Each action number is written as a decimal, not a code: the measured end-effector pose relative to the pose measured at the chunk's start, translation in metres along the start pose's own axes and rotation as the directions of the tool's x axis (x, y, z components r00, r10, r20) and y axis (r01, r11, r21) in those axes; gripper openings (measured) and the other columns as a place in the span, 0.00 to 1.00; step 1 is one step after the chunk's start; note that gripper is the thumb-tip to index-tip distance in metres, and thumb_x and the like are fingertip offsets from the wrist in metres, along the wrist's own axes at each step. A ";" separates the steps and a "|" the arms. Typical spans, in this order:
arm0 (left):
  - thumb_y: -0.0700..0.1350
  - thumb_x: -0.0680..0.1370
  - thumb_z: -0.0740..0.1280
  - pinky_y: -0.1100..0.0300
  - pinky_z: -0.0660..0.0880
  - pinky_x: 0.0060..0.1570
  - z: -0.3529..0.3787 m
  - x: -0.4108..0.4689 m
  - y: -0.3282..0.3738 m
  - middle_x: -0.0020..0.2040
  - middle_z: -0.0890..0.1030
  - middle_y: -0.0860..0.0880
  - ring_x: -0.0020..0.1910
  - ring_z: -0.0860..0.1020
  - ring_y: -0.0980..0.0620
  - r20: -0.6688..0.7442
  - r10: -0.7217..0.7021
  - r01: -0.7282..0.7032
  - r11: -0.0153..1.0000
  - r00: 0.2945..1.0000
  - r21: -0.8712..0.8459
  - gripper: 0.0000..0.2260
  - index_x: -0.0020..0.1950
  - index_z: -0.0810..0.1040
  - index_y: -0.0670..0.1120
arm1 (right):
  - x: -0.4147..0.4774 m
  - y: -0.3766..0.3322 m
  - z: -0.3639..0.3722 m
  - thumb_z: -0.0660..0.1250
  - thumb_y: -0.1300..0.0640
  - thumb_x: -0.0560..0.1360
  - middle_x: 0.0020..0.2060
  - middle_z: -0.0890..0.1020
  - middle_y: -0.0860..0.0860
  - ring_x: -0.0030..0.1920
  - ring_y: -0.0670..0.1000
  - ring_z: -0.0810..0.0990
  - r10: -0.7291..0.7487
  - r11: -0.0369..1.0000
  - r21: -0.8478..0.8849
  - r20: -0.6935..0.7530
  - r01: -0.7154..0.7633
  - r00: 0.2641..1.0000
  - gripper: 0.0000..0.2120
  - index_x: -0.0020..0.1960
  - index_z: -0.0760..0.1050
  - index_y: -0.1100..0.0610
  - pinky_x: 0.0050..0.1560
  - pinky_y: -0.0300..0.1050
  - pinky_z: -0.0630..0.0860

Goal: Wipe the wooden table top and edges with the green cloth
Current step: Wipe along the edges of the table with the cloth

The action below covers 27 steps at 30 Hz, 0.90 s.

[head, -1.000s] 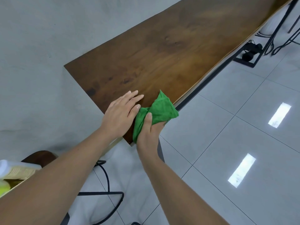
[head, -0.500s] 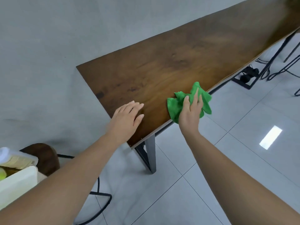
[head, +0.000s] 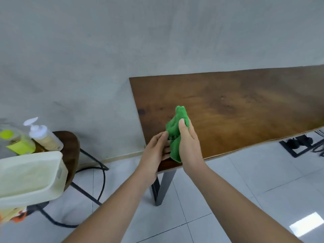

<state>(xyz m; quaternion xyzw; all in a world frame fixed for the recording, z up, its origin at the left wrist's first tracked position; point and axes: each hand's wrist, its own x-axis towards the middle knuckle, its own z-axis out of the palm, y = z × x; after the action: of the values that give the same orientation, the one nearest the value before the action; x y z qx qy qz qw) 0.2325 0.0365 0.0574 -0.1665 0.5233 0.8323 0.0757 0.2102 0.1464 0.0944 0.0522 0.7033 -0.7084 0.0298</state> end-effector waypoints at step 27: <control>0.47 0.78 0.77 0.46 0.82 0.46 -0.157 0.227 0.167 0.47 0.84 0.43 0.46 0.85 0.43 -0.413 0.375 -0.325 0.927 0.830 0.189 0.12 0.51 0.75 0.45 | 0.272 -0.003 0.212 0.69 0.54 0.87 0.27 0.68 0.48 0.30 0.46 0.64 -0.122 0.739 -0.605 0.314 0.297 0.941 0.25 0.34 0.66 0.58 0.30 0.41 0.58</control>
<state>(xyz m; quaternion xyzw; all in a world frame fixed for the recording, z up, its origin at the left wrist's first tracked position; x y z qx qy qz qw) 0.0018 -0.1890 0.0554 -0.2480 0.5935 0.7417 -0.1898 -0.0668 -0.0574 0.0672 -0.1325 0.8947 -0.4230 0.0551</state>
